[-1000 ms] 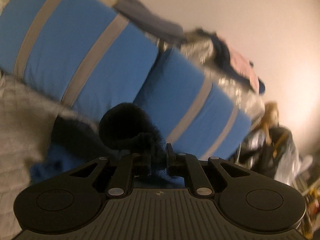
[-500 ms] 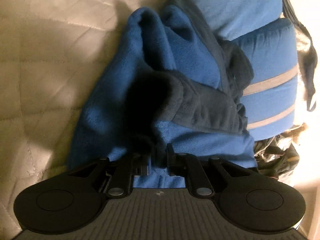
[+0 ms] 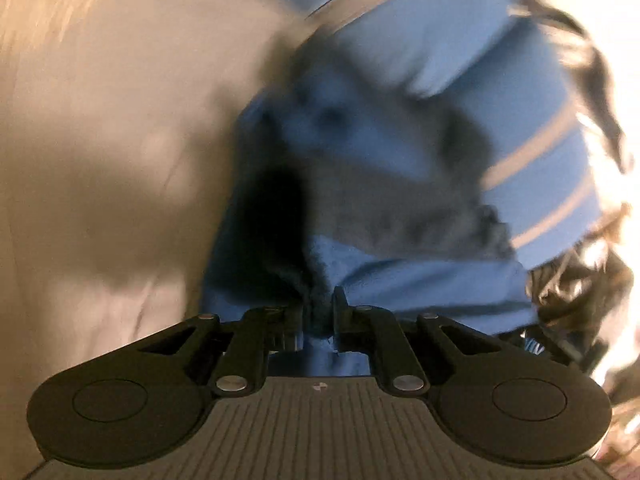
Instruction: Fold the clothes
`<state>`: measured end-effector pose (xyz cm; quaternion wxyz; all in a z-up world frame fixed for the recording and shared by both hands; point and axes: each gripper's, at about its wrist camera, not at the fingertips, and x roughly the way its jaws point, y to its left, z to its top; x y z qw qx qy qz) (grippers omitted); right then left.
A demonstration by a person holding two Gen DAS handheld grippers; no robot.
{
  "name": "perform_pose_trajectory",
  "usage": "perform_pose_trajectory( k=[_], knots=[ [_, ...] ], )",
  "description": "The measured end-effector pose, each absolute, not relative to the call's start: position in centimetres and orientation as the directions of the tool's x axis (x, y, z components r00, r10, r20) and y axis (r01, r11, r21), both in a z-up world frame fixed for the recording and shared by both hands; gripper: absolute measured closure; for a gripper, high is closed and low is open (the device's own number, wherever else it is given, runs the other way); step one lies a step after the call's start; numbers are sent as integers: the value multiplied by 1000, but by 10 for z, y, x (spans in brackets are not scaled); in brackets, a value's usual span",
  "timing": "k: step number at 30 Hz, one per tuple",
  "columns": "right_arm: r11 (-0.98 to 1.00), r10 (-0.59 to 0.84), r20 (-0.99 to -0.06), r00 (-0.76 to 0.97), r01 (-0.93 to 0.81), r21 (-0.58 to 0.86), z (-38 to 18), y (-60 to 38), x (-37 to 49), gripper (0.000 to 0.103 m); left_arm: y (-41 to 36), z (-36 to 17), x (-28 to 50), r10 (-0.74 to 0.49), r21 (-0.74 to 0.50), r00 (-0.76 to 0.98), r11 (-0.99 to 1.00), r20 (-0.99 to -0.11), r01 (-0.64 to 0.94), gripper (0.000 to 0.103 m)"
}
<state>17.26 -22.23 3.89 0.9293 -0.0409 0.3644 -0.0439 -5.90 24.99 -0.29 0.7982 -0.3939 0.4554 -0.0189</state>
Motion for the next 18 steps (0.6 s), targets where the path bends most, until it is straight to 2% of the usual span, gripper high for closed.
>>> perform_pose_trajectory(
  k=[6, 11, 15, 18],
  knots=[
    [993, -116, -679, 725, 84, -81, 42, -227, 156, 0, 253, -16, -59, -404, -660, 564, 652, -720, -374, 88],
    [980, -199, -617, 761, 160, -119, 54, -228, 134, 0, 246, -12, -58, -384, -632, 556, 682, -737, -368, 87],
    [989, -83, -614, 785, 139, 44, 65, -235, 113, 0, 244, -13, -58, -383, -641, 563, 667, -732, -380, 87],
    [996, 2, -610, 793, 55, 75, 63, -225, 111, 1, 245, -14, -60, -386, -647, 567, 660, -728, -382, 87]
  ],
)
